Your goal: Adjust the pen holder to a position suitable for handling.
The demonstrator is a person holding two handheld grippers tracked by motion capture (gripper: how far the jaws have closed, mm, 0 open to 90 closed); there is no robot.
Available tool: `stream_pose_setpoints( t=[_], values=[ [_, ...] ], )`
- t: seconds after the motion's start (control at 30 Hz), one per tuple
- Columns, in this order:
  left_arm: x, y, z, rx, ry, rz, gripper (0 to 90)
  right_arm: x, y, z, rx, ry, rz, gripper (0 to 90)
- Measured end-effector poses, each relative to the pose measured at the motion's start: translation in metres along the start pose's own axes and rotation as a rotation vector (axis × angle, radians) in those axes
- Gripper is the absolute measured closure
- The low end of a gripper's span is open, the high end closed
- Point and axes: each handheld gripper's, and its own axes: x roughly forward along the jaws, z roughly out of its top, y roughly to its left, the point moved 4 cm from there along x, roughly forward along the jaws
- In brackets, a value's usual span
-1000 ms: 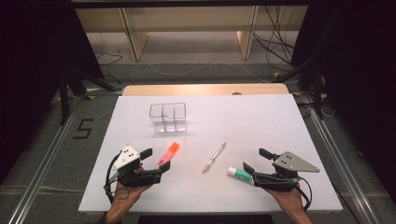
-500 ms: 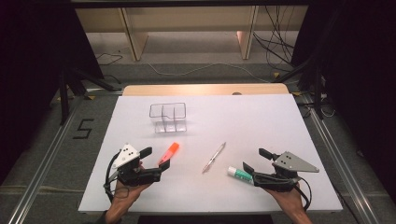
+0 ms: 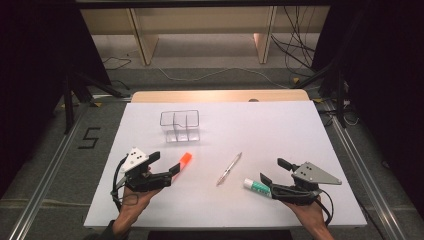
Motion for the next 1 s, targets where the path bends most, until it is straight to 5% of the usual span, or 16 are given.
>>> stream_pose_setpoints(
  t=[0.7,1.0],
  values=[
    [0.026,0.063,0.013,-0.113,0.009,0.216,17.4,0.000,-0.001,-0.001,0.003,0.010,-0.003,23.8],
    [0.035,0.079,0.013,-0.159,0.026,0.260,20.0,0.001,-0.001,-0.001,0.004,0.007,-0.005,24.0]
  ],
)
